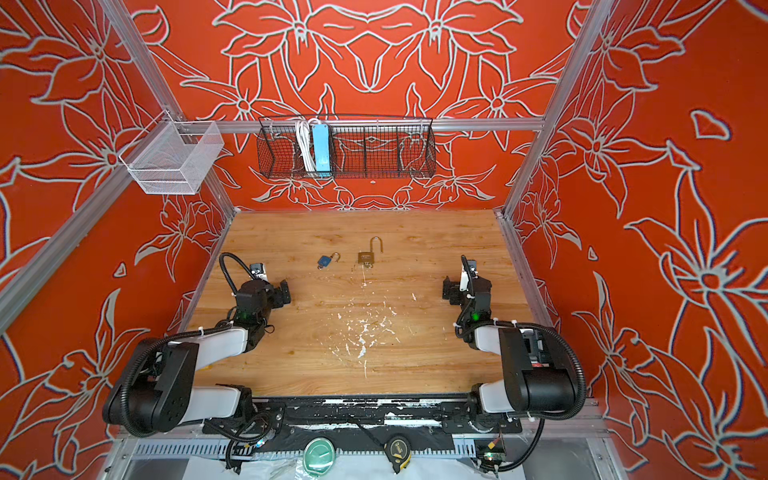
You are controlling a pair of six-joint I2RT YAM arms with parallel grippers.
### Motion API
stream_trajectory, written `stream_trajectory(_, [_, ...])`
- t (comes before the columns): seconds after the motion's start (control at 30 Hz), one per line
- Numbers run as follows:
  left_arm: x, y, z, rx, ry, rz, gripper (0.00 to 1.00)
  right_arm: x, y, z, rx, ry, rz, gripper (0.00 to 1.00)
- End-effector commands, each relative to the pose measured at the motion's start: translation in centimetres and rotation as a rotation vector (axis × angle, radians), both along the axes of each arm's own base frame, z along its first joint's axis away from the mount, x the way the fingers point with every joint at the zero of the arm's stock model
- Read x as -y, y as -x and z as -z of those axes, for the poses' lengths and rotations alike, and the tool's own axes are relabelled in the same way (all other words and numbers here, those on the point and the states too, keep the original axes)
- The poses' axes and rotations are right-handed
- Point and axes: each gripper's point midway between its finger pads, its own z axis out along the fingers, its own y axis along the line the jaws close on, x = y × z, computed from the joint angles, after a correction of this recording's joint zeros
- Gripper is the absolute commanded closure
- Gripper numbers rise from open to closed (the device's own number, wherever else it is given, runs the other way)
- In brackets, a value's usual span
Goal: Unlock with the key
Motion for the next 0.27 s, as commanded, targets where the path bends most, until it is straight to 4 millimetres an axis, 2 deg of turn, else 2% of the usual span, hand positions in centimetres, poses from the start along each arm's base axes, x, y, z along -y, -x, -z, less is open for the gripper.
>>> stream_trajectory(0.0, [-0.14, 0.02, -0.07, -0.003, -0.005, 0.004, 0.03, -0.32, -0.1, -0.16, 0.002, -0.009, -0.015, 0.02])
stream_trajectory(0.23, [-0.26, -0.01, -0.05, -0.006, 0.006, 0.006, 0.03, -0.3, -0.11, -0.14, -0.002, -0.007, -0.013, 0.02])
